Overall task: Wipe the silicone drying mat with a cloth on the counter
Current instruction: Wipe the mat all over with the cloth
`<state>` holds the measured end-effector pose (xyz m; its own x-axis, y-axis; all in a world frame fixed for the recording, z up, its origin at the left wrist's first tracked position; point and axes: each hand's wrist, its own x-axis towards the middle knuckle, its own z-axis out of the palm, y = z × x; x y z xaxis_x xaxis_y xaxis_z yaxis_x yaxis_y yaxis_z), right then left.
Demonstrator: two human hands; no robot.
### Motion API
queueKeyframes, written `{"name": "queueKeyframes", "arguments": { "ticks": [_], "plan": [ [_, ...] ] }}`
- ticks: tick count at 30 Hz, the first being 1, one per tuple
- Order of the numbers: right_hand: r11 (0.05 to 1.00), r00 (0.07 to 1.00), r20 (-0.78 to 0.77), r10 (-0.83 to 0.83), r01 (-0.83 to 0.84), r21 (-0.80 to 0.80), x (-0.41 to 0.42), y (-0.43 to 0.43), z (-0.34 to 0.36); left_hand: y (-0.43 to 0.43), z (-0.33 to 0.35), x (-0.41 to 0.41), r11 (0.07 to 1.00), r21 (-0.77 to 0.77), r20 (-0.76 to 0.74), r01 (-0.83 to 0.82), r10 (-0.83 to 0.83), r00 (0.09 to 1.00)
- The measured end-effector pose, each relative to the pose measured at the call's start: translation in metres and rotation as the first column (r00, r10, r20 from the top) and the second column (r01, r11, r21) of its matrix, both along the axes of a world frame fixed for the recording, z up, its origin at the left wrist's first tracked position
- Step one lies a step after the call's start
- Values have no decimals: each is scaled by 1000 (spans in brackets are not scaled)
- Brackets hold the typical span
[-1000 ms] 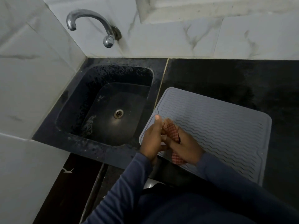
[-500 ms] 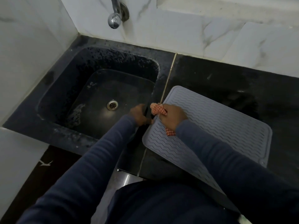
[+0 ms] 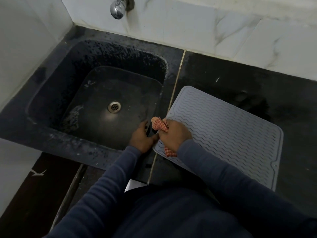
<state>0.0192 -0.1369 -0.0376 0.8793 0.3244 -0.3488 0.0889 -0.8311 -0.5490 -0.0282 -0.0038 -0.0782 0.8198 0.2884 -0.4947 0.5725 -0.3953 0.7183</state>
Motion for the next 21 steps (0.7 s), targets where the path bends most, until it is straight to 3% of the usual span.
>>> {"name": "queueKeyframes", "arguments": {
  "ticks": [4, 7, 12, 21],
  "plan": [
    [993, 987, -159, -13, 31, 114, 15, -6, 8, -1, 6, -10, 996, 86, 0, 17, -17, 1000],
    [962, 979, -134, -152, 178, 206, 36, -6, 15, 5, 7, -21, 987, 154, -9, 37, -36, 999],
    [989, 987, -75, -144, 143, -25, 36, 7, 7, 12, 8, -37, 988, 145, -23, 50, -48, 999],
    [991, 990, -113, -80, 66, -118, 15, 20, 21, 17, 12, -39, 991, 120, -17, 65, -64, 998]
  ]
}}
